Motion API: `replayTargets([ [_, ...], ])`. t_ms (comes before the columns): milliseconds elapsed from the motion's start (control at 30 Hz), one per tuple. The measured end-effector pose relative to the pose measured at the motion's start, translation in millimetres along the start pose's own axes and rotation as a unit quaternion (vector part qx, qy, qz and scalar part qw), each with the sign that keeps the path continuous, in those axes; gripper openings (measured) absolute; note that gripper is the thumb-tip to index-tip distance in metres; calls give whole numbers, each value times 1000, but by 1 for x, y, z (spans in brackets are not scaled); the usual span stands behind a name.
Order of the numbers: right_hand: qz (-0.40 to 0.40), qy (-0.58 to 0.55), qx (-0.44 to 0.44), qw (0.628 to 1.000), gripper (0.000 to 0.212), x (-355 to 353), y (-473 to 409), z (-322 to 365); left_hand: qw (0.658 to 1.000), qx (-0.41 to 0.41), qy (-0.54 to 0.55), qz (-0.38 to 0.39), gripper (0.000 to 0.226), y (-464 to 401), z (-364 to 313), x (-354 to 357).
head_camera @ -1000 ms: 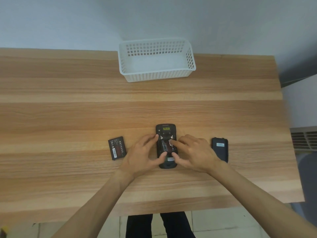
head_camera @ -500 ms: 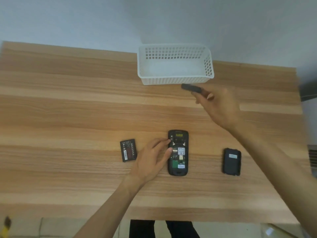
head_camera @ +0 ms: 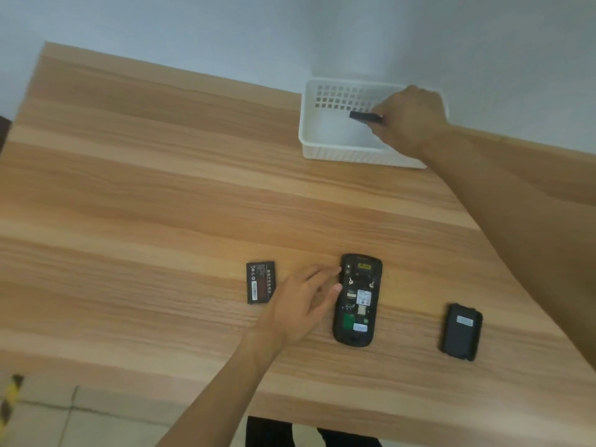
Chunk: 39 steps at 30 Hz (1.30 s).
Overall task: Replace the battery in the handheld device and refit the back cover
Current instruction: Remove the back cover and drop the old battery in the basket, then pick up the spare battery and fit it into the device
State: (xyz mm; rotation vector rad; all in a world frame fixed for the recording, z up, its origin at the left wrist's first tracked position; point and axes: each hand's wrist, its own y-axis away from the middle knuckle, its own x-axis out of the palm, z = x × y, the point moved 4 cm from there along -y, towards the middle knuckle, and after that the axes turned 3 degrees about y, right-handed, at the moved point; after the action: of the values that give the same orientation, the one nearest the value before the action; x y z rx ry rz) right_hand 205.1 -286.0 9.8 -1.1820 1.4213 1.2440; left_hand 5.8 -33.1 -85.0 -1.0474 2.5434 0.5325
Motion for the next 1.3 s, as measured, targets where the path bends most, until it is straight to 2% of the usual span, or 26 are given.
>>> replayTargets([
  [100,19,36,-12,999,27,6,-5,4,1000,8,3,-9,43,2,-1,-1],
  [200,51,22,-10,998,22,8,-10,10,1000,16,-1,-19,42,3,-2,-2],
  [333,91,-24,-1,996,37,12,-17,14,1000,10,-6,-14,46,4,-2,-1],
  [467,108,-59,18,992,30,11,-16,11,1000,9,-19,-8,46,6,-2,-1],
  [567,75,-85,27,993,23,-5,0,7,999,26,-40,1,43,9,-3,-3],
  [667,-9,-146,68,987,22,-24,31,-2,997,40,-65,0,37,19,-1,-11],
  [767,-102,-232,95,963,22,-34,79,-5,994,57,-91,-27,36,32,8,-27],
  [833,-127,-275,105,947,21,-27,115,-3,989,63,-116,-60,40,42,16,-43],
  [933,-121,-315,121,934,22,1,163,1,983,45,-152,-92,63,52,34,-69],
  [1033,-86,-334,132,929,27,35,202,5,979,28,-191,-67,86,56,54,-84],
  [1300,-44,-354,146,923,35,76,274,24,976,45,-208,-38,74,52,59,-93],
])
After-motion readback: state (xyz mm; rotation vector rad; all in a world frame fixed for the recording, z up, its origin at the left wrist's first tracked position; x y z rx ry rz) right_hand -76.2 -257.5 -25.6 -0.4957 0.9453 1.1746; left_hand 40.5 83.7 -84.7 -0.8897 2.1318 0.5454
